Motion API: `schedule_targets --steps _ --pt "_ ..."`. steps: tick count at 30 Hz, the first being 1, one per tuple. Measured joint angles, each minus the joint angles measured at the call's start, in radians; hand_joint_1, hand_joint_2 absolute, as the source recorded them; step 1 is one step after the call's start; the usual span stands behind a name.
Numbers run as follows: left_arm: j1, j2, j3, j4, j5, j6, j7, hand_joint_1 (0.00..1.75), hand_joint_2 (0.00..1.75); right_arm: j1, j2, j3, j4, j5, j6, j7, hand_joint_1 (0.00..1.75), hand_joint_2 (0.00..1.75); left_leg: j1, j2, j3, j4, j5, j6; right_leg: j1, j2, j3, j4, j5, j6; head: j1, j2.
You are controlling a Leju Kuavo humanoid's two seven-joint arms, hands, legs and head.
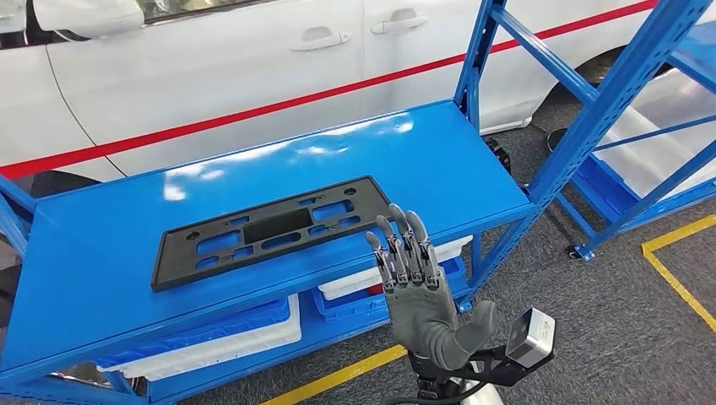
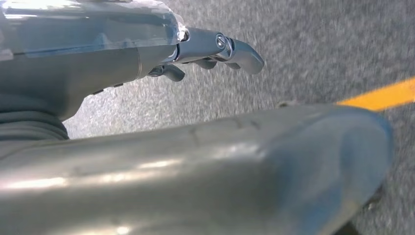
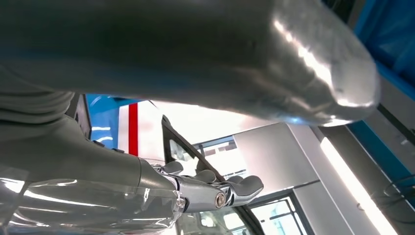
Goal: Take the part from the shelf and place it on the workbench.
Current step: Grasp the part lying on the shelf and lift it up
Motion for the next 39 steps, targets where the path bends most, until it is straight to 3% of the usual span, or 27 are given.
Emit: schedule_targets --steps 3,4,5,7,9,11,14,16,18,19,20,21,23,25,26,28,30,32,34,35,36,39 --pt "0.0 0.0 0.0 0.0 -0.001 -0.002 -0.005 0.0 0.0 0.0 -0.001 0.0 0.001 0.007 0.004 0.0 0.0 0.0 0.0 -0.005 0.007 -0.005 -0.005 0.008 -0.006 -0.004 -0.102 0.176 -0.073 0.01 0.002 0.0" --pt "0.0 0.0 0.0 0.0 -0.002 -0.004 -0.006 0.0 0.0 0.002 -0.001 0.0 0.002 0.01 0.004 0.0 0.0 0.0 0.001 -0.011 0.009 -0.004 -0.007 0.008 -0.008 -0.004 -0.129 0.212 -0.074 0.013 0.002 0.0" --pt "0.0 -0.001 0.0 0.0 -0.002 -0.005 -0.007 0.0 0.0 0.003 -0.001 0.0 0.003 0.013 0.004 0.0 0.0 0.0 0.001 -0.016 0.013 -0.004 -0.01 0.007 -0.011 -0.004 -0.138 0.213 -0.054 0.015 0.002 0.0" --pt "0.0 -0.001 0.0 0.0 -0.003 -0.007 -0.009 0.0 0.0 0.006 -0.002 0.0 0.003 0.02 0.005 -0.001 0.0 0.0 0.002 -0.031 0.023 -0.003 -0.017 0.002 -0.015 0.001 -0.102 0.111 0.027 0.014 0.002 0.0" --pt "-0.001 -0.002 0.0 0.0 -0.003 -0.007 -0.011 0.0 0.0 0.008 -0.003 0.0 0.004 0.027 0.006 -0.003 0.0 0.0 0.0 -0.046 0.028 0.0 -0.023 -0.006 -0.016 0.023 -0.054 -0.005 0.079 0.011 0.002 0.0" --pt "-0.002 -0.002 0.0 0.0 -0.004 -0.007 -0.013 0.0 0.0 0.011 -0.004 0.0 0.006 0.032 0.008 -0.005 0.0 0.0 0.0 -0.059 0.025 -0.001 -0.025 -0.018 -0.013 0.034 -0.04 -0.042 0.082 0.004 0.001 0.0" --pt "0.002 -0.002 0.0 0.0 -0.004 -0.008 -0.014 0.0 0.0 0.011 -0.004 0.0 0.008 0.035 0.012 -0.006 0.0 0.0 0.003 -0.056 0.02 0.009 -0.035 -0.035 -0.015 0.016 -0.032 -0.054 0.087 -0.014 0.001 0.0" --pt "0.001 -0.002 0.0 0.0 -0.004 -0.009 -0.015 0.0 0.0 0.012 -0.004 0.0 0.009 0.037 0.015 -0.006 0.0 0.0 0.004 -0.031 -0.016 0.09 -0.081 -0.042 -0.017 -0.002 -0.026 -0.061 0.087 -0.026 0.0 0.0" --pt "0.0 -0.002 0.0 0.0 -0.004 -0.01 -0.017 0.0 0.0 0.014 -0.004 0.0 0.013 0.039 0.016 -0.006 0.0 0.0 0.006 -0.014 -0.083 0.223 -0.14 -0.048 -0.013 -0.022 -0.025 -0.061 0.083 -0.033 0.0 0.0" --pt "0.0 -0.002 0.0 0.0 -0.004 -0.011 -0.018 0.0 0.0 0.015 -0.004 0.0 0.015 0.041 0.016 -0.006 0.0 0.0 0.007 -0.011 -0.109 0.27 -0.153 -0.05 -0.011 -0.031 -0.024 -0.06 0.081 -0.034 0.0 0.0" --pt "0.002 -0.002 0.0 0.0 -0.004 -0.012 -0.019 0.0 0.0 0.015 -0.004 0.0 0.017 0.043 0.016 -0.006 0.0 0.0 0.007 -0.008 -0.116 0.281 -0.146 -0.051 -0.01 -0.04 -0.022 -0.059 0.079 -0.034 0.0 0.0" --pt "0.003 -0.002 0.0 0.0 -0.004 -0.012 -0.019 0.0 0.0 0.016 -0.004 0.0 0.018 0.045 0.017 -0.006 0.0 0.0 0.007 -0.004 -0.103 0.25 -0.12 -0.051 -0.01 -0.048 -0.02 -0.058 0.076 -0.033 0.0 0.0" --pt "0.004 -0.002 0.0 0.0 -0.003 -0.013 -0.019 0.0 0.0 0.016 -0.004 0.0 0.02 0.047 0.02 -0.006 0.0 0.0 0.005 0.024 -0.036 0.113 -0.051 -0.045 -0.008 -0.064 -0.012 -0.055 0.068 -0.028 0.0 0.0" --pt "0.001 -0.002 0.0 0.0 -0.003 -0.013 -0.019 0.0 0.0 0.015 -0.004 0.0 0.02 0.048 0.021 -0.006 0.0 0.0 -0.002 0.048 0.009 0.019 -0.021 -0.033 -0.004 -0.078 -0.007 -0.052 0.06 -0.019 0.001 0.0" --pt "0.0 -0.002 0.0 0.0 -0.003 -0.013 -0.019 0.0 0.0 0.015 -0.004 0.0 0.02 0.048 0.021 -0.006 0.0 0.0 -0.005 0.051 0.013 0.006 -0.023 -0.028 -0.002 -0.084 -0.006 -0.052 0.058 -0.015 0.001 0.0" --pt "0.0 -0.001 0.0 0.0 -0.004 -0.013 -0.016 0.0 0.0 0.013 -0.004 0.0 0.02 0.048 0.021 -0.006 0.0 0.0 -0.004 0.032 0.013 0.001 -0.019 -0.018 -0.001 -0.093 -0.002 -0.053 0.054 -0.005 0.001 0.0" --pt "0.001 -0.001 0.0 0.0 -0.005 -0.013 -0.012 0.0 0.0 0.011 -0.004 0.0 0.019 0.049 0.021 -0.006 0.0 0.0 0.001 0.016 0.017 -0.007 -0.014 -0.006 -0.005 -0.065 -0.011 -0.024 0.03 0.006 0.001 0.0" --pt "0.0 -0.002 0.0 0.0 -0.006 -0.013 -0.01 0.0 0.0 0.012 -0.005 0.0 0.021 0.049 0.021 -0.006 0.0 0.0 0.004 0.001 0.019 -0.011 -0.012 0.002 -0.009 -0.026 -0.062 0.081 -0.027 0.012 0.002 0.0" --pt "-0.001 -0.003 0.0 0.0 -0.008 -0.014 -0.009 0.0 0.0 0.016 -0.006 0.0 0.025 0.05 0.02 -0.005 0.0 0.0 0.004 -0.019 0.019 -0.01 -0.012 0.004 -0.011 -0.017 -0.129 0.204 -0.071 0.015 0.002 0.0" --pt "0.0 -0.004 0.0 0.0 -0.009 -0.014 -0.009 0.0 0.0 0.017 -0.007 0.0 0.027 0.05 0.02 -0.005 0.0 0.0 0.004 -0.031 0.02 -0.01 -0.013 0.004 -0.012 -0.016 -0.147 0.228 -0.066 0.016 0.002 0.0" --pt "0.001 -0.004 0.0 0.0 -0.01 -0.014 -0.008 0.0 0.0 0.018 -0.007 0.0 0.029 0.05 0.018 -0.005 0.0 0.0 0.004 -0.043 0.022 -0.009 -0.014 0.003 -0.013 -0.015 -0.144 0.212 -0.04 0.015 0.002 0.0" --pt "0.0 -0.004 0.0 0.0 -0.011 -0.015 -0.007 0.0 0.0 0.017 -0.007 0.0 0.03 0.05 0.015 -0.006 0.0 0.0 0.004 -0.076 0.027 -0.004 -0.02 -0.007 -0.018 0.019 -0.065 0.023 0.064 0.009 0.002 0.0"
